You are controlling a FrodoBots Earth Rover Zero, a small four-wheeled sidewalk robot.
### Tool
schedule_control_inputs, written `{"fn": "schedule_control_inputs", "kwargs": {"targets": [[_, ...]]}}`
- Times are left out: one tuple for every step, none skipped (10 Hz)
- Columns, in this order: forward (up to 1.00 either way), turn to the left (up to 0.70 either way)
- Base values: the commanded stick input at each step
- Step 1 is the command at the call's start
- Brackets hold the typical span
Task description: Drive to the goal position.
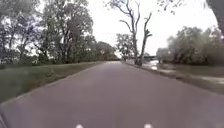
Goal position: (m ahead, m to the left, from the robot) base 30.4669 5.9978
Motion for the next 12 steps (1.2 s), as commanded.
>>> {"fn": "schedule_control_inputs", "kwargs": {"targets": [[1.00, 0.00], [1.00, 0.00], [1.00, 0.00], [1.00, 0.00], [1.00, 0.00], [1.00, 0.00], [1.00, 0.00], [1.00, 0.00], [1.00, 0.00], [1.00, 0.00], [1.00, 0.00], [1.00, 0.00]]}}
